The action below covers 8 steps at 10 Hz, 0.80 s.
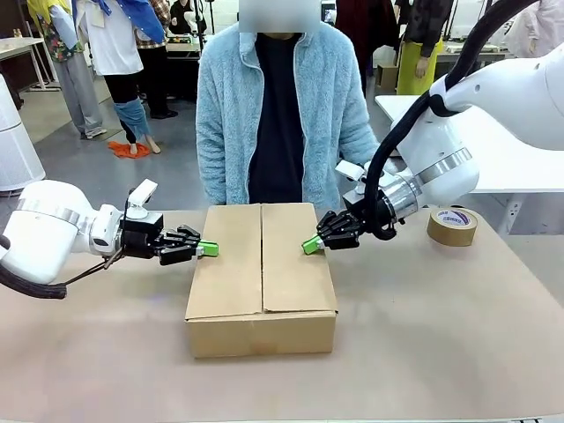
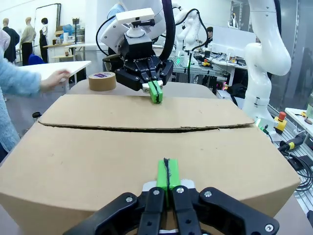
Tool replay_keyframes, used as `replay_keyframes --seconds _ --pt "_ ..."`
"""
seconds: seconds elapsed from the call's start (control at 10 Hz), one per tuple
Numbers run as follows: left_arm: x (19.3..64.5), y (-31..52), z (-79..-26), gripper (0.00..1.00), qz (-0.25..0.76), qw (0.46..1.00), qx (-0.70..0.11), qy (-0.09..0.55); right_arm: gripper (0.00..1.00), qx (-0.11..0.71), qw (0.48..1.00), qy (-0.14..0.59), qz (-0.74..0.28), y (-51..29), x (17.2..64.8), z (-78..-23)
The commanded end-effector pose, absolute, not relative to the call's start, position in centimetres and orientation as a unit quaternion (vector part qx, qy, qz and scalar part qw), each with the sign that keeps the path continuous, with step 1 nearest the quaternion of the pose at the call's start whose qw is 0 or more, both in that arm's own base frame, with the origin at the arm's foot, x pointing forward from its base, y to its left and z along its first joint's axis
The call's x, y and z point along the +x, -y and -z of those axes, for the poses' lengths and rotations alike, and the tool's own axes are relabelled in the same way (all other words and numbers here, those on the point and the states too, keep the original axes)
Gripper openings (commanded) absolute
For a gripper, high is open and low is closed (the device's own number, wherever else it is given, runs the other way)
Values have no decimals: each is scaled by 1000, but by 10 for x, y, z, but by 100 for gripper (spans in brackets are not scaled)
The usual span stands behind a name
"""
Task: Wrap the clocks to prevent damage.
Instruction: Push the left (or right) flap of the Package Box to close it, then after the human seals the box with tape, release both hands from the side flaps of the Package Box.
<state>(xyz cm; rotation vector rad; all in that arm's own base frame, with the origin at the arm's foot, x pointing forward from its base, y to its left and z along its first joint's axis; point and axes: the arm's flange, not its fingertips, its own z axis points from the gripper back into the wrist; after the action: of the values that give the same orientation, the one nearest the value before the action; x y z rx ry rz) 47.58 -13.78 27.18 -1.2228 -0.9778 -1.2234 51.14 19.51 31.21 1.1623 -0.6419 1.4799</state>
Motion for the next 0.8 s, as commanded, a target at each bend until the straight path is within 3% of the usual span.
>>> replay_keyframes --seconds 0.0,0.7 --pt "476 139 -269 0 515 550 -514 410 1 489 551 268 -621 -196 511 -308" --pt "476 139 -269 0 515 550 -514 410 1 489 551 268 -621 -196 511 -308"
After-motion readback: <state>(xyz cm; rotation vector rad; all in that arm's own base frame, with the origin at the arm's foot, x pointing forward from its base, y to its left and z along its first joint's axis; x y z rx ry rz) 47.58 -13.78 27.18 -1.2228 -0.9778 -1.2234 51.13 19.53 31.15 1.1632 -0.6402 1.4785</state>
